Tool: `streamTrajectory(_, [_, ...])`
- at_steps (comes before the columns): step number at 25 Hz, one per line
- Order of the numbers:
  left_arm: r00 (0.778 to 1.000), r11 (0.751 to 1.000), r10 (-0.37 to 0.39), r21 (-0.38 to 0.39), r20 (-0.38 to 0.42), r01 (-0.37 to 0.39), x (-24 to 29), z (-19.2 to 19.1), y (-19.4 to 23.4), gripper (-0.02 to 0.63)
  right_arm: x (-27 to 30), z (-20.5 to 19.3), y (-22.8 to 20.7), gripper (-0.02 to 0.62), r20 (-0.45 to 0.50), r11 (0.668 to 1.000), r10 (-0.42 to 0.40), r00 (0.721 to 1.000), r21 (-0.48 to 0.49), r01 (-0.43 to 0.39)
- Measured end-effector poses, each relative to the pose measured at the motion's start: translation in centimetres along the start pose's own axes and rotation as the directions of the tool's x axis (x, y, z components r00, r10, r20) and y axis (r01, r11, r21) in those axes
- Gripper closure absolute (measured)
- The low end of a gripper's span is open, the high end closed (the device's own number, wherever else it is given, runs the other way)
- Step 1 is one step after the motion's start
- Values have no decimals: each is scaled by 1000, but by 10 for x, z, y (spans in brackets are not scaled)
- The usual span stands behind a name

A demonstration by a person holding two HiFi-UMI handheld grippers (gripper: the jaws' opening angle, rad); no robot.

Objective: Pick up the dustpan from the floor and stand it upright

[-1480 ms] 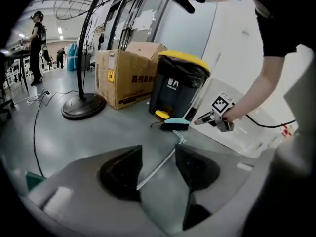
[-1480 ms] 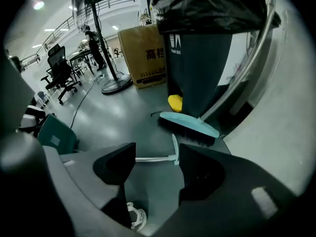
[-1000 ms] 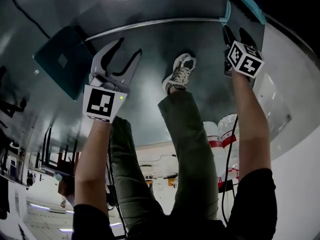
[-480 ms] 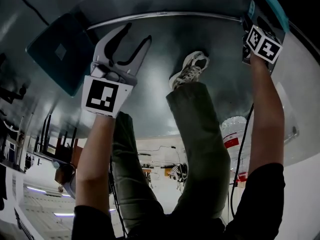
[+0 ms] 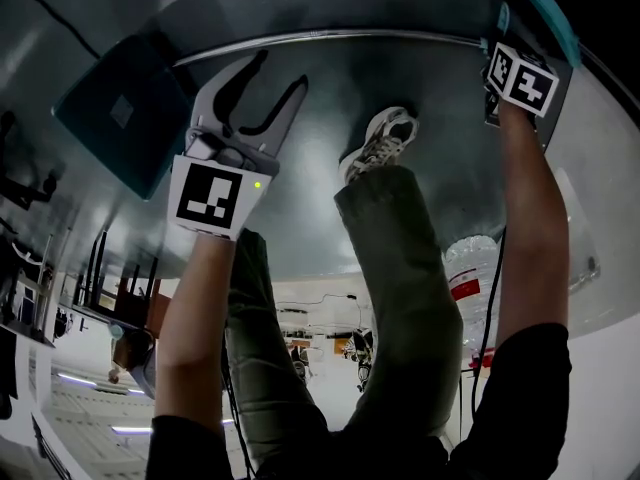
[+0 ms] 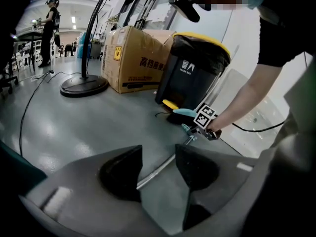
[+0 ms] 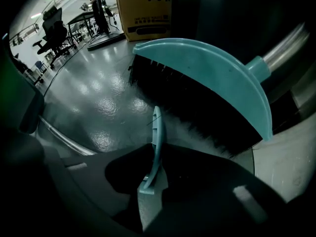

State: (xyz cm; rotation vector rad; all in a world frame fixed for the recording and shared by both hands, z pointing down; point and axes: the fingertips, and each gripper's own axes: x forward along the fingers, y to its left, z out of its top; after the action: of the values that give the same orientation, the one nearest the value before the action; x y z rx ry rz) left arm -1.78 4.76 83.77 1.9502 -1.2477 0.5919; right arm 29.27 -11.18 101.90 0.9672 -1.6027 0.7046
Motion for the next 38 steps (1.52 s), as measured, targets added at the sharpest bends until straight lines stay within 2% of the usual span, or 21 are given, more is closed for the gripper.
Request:
streamTrajectory(10, [998,998,-56,33,30,55,-9,41,-19,379,-63,6,0,534,53,992,-22,998,124,15])
streamTrajectory(19, [988,985,-130,121,88,119,-55,94,-47,379,-173,9,12,534,111,986,-80,991,156,62])
streamTrajectory(24, [982,981,-159,128,105,146,-91,114,-58,383,-235,13,19,532,148,981,-127,981,167,101])
streamTrajectory(30, [972,978,-179,135,154,158,-143,143,-69,469,-315,34,31,531,189,973,-197,962,157,169])
streamTrajectory(33, [964,975,-192,146,182,166,-164,161,-79,483,-350,42,27,530,207,965,-235,950,169,202])
streamTrajectory(38, [958,965,-223,182,178,190,-201,195,-96,515,-410,54,23,528,227,953,-290,930,158,258])
